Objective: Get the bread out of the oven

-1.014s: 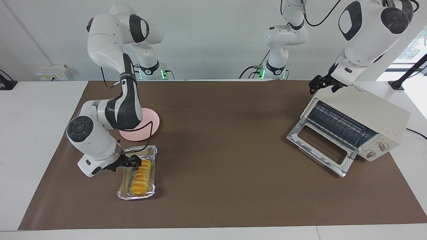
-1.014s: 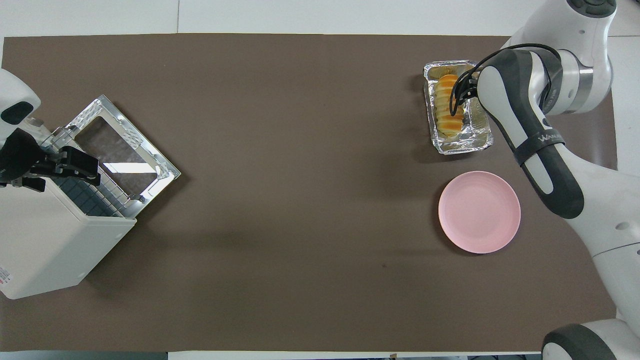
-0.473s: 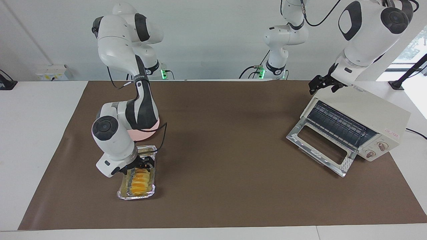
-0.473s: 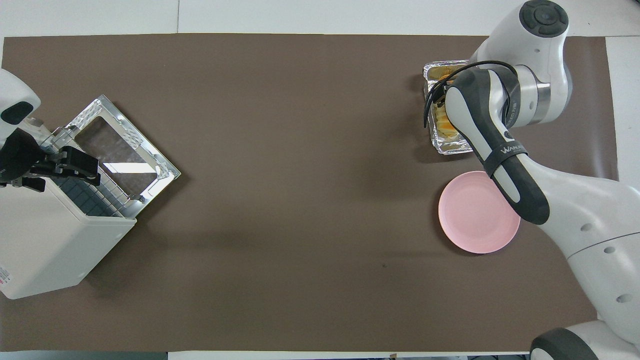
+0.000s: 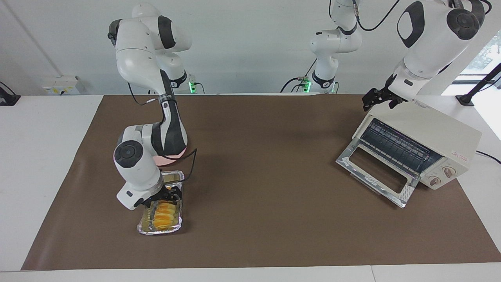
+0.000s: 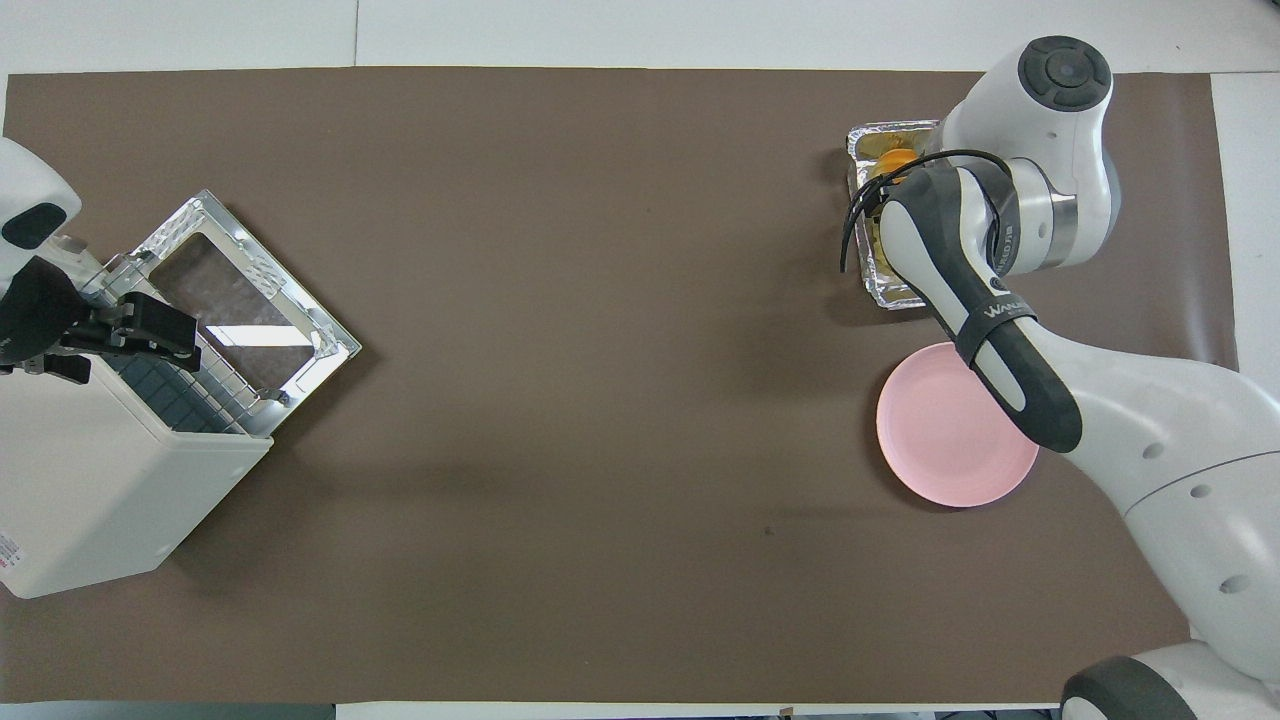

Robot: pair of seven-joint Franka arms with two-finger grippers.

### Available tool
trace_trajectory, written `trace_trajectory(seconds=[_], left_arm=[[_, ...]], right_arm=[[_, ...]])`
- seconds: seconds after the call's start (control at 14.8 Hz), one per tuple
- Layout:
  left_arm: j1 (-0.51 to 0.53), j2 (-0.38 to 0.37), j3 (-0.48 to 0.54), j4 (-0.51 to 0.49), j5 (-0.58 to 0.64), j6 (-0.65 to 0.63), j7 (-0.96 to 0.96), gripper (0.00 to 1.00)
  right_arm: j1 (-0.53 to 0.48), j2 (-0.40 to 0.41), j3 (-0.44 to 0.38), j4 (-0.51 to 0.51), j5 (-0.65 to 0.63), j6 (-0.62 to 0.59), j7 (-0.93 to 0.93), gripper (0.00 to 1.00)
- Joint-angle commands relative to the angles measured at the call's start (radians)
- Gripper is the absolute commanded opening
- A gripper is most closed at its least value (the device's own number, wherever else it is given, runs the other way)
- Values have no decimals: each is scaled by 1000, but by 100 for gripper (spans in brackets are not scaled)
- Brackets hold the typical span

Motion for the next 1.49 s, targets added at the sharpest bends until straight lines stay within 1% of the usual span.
trace_trajectory(seconds=[0.0, 0.14, 0.34, 0.61, 0.88, 1.08, 1.22, 1.35, 1.42], left_arm=[[16, -21, -8, -13, -11, 0, 7, 100], [16, -21, -8, -12, -11, 0, 7, 100], [16, -21, -8, -12, -11, 0, 7, 100], [16, -21, -8, -13, -11, 0, 7, 100], [16, -19, -8, -12, -11, 0, 7, 100], [16, -21, -8, -13, -11, 0, 7, 100], [16, -21, -8, -13, -11, 0, 7, 100], [16, -21, -8, -13, -11, 0, 7, 100], [16, -19, -8, -12, -11, 0, 7, 100]], right_arm=[[-5, -27, 9, -42, -18, 29, 50, 0], [8, -27, 9, -42, -18, 44, 76, 0], [8, -27, 9, -36, -16, 35, 76, 0], [2, -35, 7, -7, -21, -22, 70, 0], [5, -105, 7, 14, -22, -155, 64, 0], [8, -196, 9, -2, -18, -259, 58, 0], [9, -289, 10, -71, -14, -319, 65, 0], [9, -424, 10, -233, -2, -306, 68, 0], [5, -510, 12, -357, -1, -249, 68, 0]])
